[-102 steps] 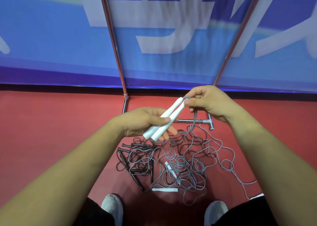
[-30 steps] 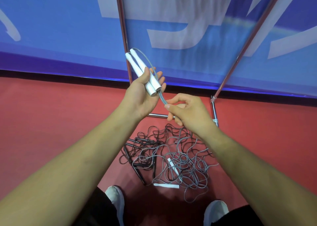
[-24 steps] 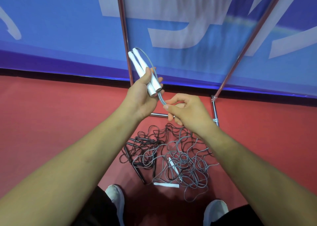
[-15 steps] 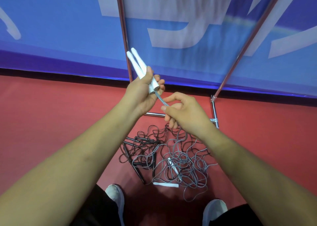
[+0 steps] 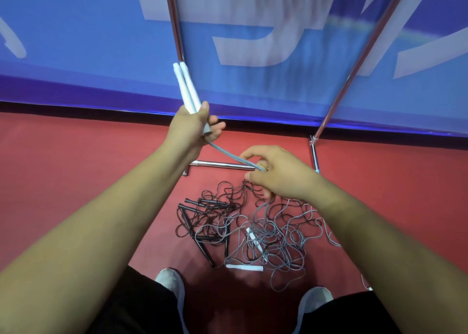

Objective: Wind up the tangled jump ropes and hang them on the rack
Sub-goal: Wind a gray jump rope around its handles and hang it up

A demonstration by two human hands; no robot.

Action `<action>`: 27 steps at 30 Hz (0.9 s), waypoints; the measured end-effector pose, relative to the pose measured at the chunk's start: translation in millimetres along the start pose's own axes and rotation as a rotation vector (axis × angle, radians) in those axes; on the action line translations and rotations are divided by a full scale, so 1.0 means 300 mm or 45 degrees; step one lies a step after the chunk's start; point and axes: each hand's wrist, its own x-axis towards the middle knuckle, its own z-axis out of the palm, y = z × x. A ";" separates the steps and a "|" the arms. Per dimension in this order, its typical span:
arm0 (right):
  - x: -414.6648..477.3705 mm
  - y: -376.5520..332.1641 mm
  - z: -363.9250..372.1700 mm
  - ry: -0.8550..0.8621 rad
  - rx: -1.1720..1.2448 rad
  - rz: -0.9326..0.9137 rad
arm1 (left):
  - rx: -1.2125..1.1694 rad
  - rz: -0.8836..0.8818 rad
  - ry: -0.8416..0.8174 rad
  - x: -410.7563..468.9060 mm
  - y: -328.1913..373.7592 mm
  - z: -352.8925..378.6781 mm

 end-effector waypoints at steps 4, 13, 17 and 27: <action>-0.011 -0.001 -0.067 0.252 -0.141 -0.075 | 0.529 0.049 -0.060 0.006 -0.036 -0.014; -0.033 0.049 -0.205 0.365 -0.319 -0.026 | 0.988 -0.205 -0.661 -0.084 -0.071 0.011; -0.034 0.073 -0.252 0.412 -0.267 0.009 | 0.889 -0.300 -0.894 -0.100 -0.060 0.018; -0.048 0.114 -0.306 0.260 -0.255 0.047 | 0.942 -0.412 -1.152 -0.132 -0.038 0.022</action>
